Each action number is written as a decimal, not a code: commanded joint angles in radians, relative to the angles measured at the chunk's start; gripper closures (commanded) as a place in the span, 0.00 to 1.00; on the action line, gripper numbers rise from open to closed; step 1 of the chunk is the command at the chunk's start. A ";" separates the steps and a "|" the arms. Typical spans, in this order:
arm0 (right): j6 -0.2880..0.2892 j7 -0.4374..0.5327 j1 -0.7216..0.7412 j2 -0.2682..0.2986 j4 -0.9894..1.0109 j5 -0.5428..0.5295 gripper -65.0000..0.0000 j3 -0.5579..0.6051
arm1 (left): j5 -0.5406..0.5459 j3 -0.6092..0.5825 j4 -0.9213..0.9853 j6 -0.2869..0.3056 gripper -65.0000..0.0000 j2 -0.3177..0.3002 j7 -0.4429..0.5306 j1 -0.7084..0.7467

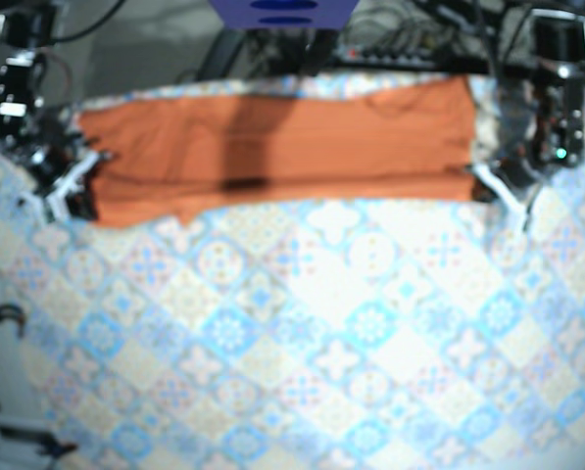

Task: Fold the T-shirt properly
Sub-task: 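Lay the folded half over the shirt edge by the arms with both grippers, then open both grippers to release the ends of the orange strip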

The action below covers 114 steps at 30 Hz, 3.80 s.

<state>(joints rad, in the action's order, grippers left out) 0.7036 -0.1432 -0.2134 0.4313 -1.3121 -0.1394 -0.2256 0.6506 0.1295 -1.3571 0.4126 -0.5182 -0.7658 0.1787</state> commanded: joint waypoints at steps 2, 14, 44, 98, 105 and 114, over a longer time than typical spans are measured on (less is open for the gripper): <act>-0.005 0.023 0.010 0.021 -0.017 -0.018 1.00 -0.011 | 0.004 0.008 -0.015 -0.001 1.00 -0.032 0.022 0.003; -0.005 0.024 -0.044 0.022 -0.024 -0.018 1.00 -0.011 | 0.004 0.008 -0.015 0.007 1.00 -0.040 0.042 0.026; -0.005 0.024 -0.145 0.024 -0.117 -0.016 1.00 -0.042 | 0.004 0.008 -0.124 0.013 1.00 -0.040 0.042 0.111; -0.005 0.020 -0.314 0.019 -0.142 -0.013 1.00 -0.045 | -0.061 0.006 -0.127 0.015 1.00 -0.033 0.044 0.134; -0.005 0.026 -0.288 0.021 -0.073 -0.012 1.00 0.033 | -0.056 0.006 -0.127 0.015 1.00 -0.026 0.044 0.134; -0.005 0.024 -0.248 0.018 -0.071 -0.012 0.91 0.061 | -0.056 0.006 -0.127 0.015 1.00 -0.018 0.044 0.134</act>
<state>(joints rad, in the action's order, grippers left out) 0.6960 -0.1455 -0.4702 0.4316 -1.3720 -0.1352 -0.1570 0.5835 0.1280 -1.4700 0.4232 -0.5179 -0.7361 0.3161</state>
